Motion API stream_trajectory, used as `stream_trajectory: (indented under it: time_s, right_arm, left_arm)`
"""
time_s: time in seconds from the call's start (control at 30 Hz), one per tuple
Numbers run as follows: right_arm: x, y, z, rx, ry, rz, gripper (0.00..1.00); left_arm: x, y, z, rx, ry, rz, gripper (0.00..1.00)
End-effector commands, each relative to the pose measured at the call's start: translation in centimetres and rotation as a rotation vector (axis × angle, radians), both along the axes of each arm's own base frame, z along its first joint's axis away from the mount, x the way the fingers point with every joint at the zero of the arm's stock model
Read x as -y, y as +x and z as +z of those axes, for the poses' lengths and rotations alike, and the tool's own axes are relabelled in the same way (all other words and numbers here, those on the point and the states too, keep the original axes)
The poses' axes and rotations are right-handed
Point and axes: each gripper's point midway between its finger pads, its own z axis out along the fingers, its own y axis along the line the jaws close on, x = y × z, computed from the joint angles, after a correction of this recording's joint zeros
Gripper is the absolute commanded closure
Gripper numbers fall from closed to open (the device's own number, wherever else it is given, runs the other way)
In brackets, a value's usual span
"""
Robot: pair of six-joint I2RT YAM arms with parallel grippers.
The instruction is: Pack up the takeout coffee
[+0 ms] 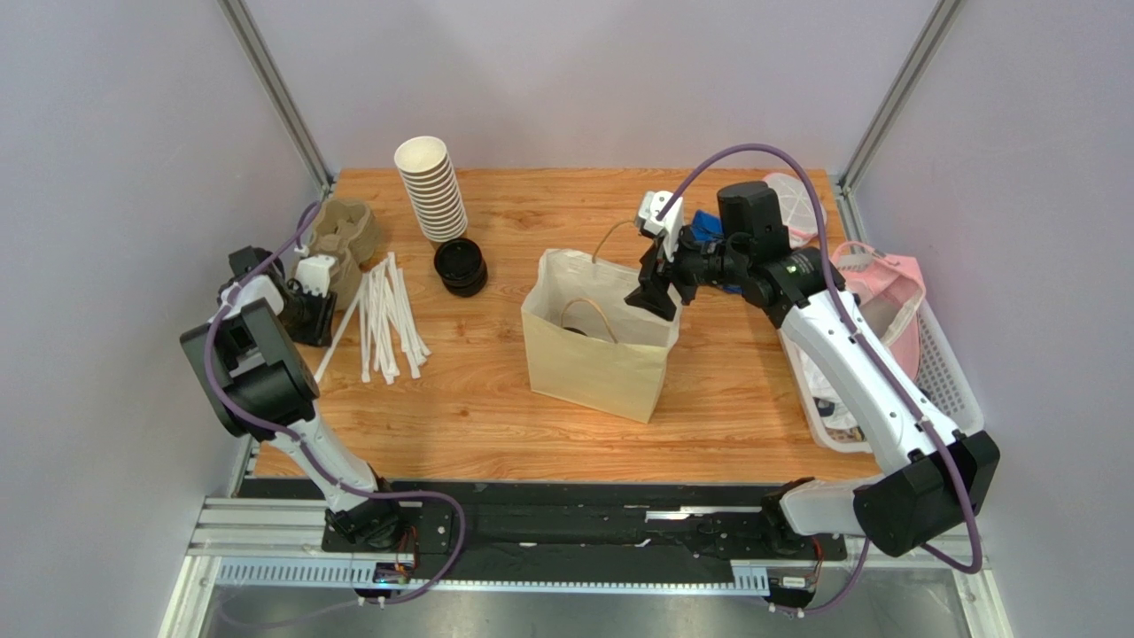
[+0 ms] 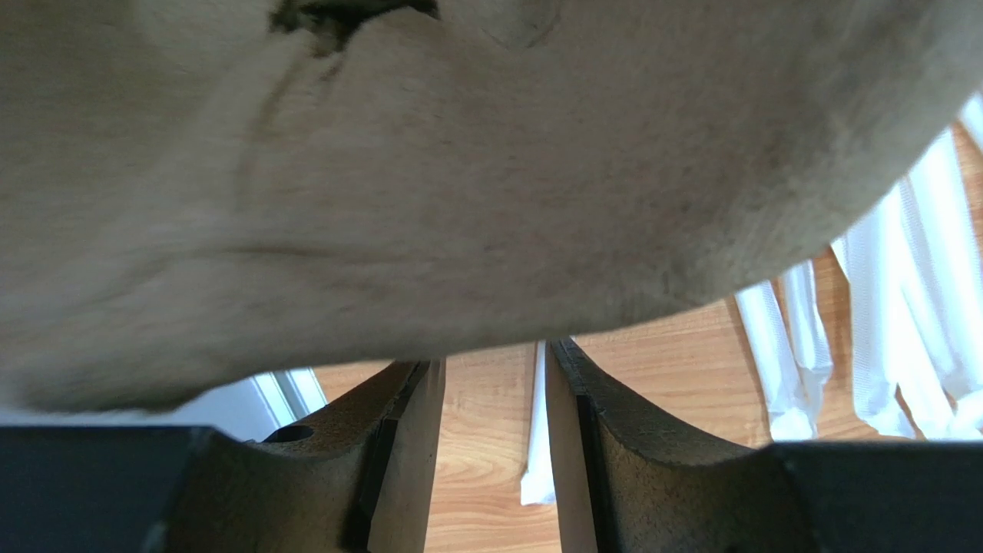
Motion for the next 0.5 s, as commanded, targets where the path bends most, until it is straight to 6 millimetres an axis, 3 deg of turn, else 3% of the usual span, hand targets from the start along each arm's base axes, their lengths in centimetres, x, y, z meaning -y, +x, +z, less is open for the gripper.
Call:
stream_trajectory:
  time_s: [0.0, 0.27, 0.47]
  right_arm:
    - [0.0, 0.1, 2.8, 0.051, 0.028, -0.021, 0.25]
    - [0.0, 0.0, 3.8, 0.061, 0.036, -0.033, 0.21]
    - [0.1, -0.2, 4.0, 0.065, 0.034, -0.036, 0.21]
  left_arm:
    - [-0.6, 0.0, -0.3, 0.027, 0.040, -0.060, 0.57]
    - [0.7, -1.6, -1.7, -0.010, 0.001, -0.068, 0.54]
    - [1.5, -1.2, -0.2, 0.043, -0.036, -0.047, 0.54]
